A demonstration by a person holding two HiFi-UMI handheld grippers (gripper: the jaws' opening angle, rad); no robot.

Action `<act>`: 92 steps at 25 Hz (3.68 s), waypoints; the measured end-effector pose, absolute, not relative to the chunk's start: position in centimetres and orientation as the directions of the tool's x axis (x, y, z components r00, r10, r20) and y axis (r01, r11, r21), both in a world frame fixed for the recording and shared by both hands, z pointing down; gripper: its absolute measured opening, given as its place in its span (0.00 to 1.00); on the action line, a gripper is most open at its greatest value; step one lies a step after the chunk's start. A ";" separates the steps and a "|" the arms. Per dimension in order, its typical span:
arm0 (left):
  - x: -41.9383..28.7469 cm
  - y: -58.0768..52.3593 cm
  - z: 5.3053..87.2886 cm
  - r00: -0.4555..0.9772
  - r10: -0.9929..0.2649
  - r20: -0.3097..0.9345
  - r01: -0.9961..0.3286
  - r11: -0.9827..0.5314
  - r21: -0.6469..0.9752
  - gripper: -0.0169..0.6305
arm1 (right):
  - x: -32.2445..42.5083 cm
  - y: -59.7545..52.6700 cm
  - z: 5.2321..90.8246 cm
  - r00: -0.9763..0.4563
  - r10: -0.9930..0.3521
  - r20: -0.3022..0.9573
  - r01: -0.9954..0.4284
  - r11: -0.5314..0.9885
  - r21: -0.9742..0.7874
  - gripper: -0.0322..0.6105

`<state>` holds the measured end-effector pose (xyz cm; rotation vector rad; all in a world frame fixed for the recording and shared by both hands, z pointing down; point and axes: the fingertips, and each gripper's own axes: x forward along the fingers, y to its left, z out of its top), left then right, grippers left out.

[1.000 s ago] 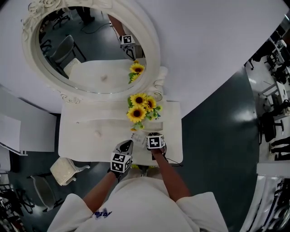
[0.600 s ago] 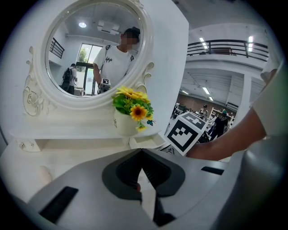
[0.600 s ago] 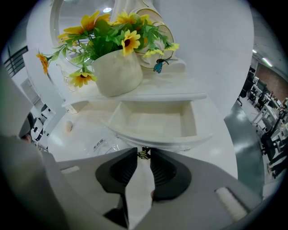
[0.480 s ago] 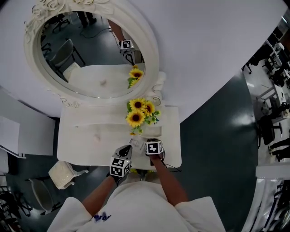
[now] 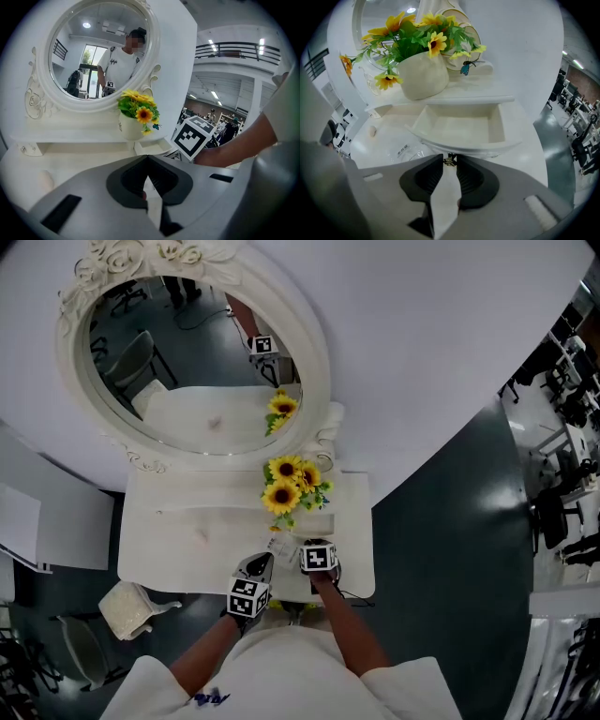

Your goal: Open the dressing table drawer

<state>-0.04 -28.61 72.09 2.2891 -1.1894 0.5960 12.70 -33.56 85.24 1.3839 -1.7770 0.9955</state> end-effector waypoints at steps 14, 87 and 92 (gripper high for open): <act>0.6 -28.7 72.5 0.537 -0.611 0.581 -0.829 -0.510 0.229 0.04 | 12.5 -32.5 85.2 -0.227 -0.459 0.859 -0.973 0.149 -0.177 0.21; 0.1 -28.2 71.0 0.540 -0.633 0.555 -0.831 -0.504 0.235 0.04 | 12.3 -30.1 84.8 -0.240 -0.487 0.840 -0.969 0.167 -0.180 0.21; -0.1 -28.1 71.1 0.541 -0.634 0.553 -0.832 -0.499 0.242 0.04 | 12.3 -30.1 84.9 -0.228 -0.509 0.830 -0.970 0.197 -0.145 0.21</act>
